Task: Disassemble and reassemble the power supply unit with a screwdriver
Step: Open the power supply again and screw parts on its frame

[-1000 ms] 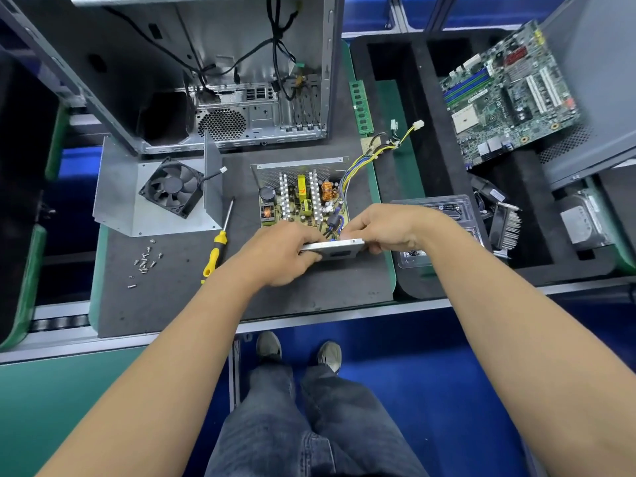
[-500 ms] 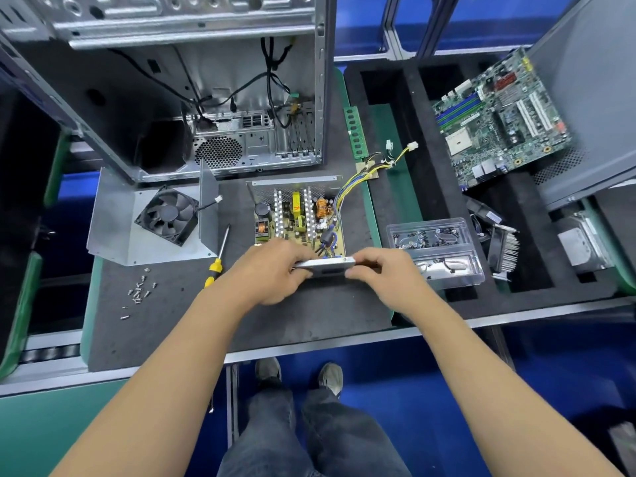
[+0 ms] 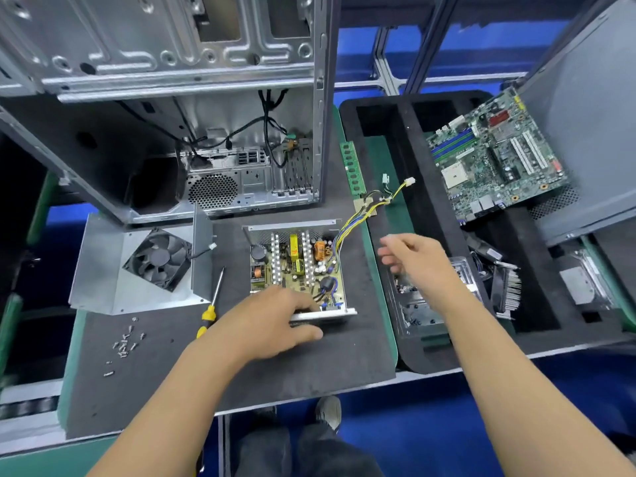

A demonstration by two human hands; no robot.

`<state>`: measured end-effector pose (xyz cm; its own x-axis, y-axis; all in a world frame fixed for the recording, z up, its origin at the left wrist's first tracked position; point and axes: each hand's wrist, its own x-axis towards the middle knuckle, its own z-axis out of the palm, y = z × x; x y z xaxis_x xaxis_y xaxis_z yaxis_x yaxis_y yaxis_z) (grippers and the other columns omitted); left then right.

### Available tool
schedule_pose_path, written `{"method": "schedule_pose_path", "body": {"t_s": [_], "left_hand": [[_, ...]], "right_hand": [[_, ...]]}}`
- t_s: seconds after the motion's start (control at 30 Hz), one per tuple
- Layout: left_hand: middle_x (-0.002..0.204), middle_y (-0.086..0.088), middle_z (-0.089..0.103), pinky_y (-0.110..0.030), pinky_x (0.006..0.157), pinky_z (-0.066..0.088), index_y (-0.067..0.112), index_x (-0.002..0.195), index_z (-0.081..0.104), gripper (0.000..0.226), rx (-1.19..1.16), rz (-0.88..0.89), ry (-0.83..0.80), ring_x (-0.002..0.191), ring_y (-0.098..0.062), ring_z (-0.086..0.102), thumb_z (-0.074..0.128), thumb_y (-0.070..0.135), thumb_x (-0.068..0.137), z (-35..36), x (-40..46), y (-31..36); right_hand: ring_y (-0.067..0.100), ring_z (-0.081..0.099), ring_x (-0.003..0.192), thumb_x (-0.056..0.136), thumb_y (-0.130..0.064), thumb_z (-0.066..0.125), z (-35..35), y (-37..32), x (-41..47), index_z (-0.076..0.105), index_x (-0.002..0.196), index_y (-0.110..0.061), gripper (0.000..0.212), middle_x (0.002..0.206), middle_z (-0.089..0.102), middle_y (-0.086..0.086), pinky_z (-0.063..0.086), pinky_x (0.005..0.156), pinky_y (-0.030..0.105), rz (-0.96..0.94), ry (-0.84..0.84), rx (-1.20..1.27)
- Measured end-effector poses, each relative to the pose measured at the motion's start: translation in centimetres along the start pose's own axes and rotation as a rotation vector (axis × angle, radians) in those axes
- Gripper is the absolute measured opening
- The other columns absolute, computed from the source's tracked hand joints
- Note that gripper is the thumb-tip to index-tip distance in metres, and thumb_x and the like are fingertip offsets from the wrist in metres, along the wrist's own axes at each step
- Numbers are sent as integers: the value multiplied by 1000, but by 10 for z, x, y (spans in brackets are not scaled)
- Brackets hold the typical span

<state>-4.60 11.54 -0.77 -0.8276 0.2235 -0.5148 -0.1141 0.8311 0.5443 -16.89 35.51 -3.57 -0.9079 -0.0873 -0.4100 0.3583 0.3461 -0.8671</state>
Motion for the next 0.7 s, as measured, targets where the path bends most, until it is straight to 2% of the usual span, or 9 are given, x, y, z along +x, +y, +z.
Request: {"method": "schedule_pose_path", "body": {"t_s": [0.1, 0.2, 0.3, 0.4, 0.53, 0.7], "left_hand": [[112, 7, 66, -36, 93, 50, 40, 118, 65, 41, 1, -7, -16, 103, -16, 59, 67, 62, 83, -1, 1, -1], [113, 10, 66, -36, 93, 49, 39, 118, 64, 43, 18, 13, -12, 105, -13, 59, 64, 65, 84, -1, 0, -2], [115, 17, 65, -33, 93, 48, 39, 118, 64, 41, -18, 25, 29, 107, -6, 56, 63, 63, 85, -1, -2, -2], [114, 20, 64, -28, 91, 47, 38, 119, 64, 41, -36, 51, 42, 105, -1, 54, 62, 62, 86, -2, -3, -1], [116, 25, 61, -26, 93, 47, 40, 123, 62, 43, -92, 55, 52, 104, 5, 53, 62, 63, 87, -2, -4, -2], [113, 30, 62, -25, 97, 46, 40, 118, 65, 45, -221, 72, 123, 106, 7, 54, 62, 67, 82, -5, -6, -7]], "right_hand": [[15, 67, 82, 95, -20, 60, 4, -8, 30, 68, 99, -19, 8, 97, 74, 9, 55, 78, 31, 22, 183, -20], [22, 60, 100, 94, -6, 52, 9, -19, 54, 65, 118, -16, 29, 110, 65, 7, 42, 87, 22, -121, 319, -313], [31, 43, 113, 90, 6, 49, 18, -25, 70, 52, 136, -24, 55, 130, 44, 9, 35, 93, 32, -203, 279, -667], [33, 34, 115, 92, 1, 55, 22, -24, 80, 49, 139, -30, 57, 135, 37, 9, 29, 91, 37, -213, 223, -917], [35, 36, 116, 98, -12, 53, 21, -19, 90, 58, 132, -27, 37, 133, 42, 8, 32, 96, 41, -205, 238, -882], [33, 36, 117, 100, -17, 48, 24, -13, 91, 60, 128, -27, 32, 132, 38, 10, 38, 101, 43, -116, 200, -656]]}}
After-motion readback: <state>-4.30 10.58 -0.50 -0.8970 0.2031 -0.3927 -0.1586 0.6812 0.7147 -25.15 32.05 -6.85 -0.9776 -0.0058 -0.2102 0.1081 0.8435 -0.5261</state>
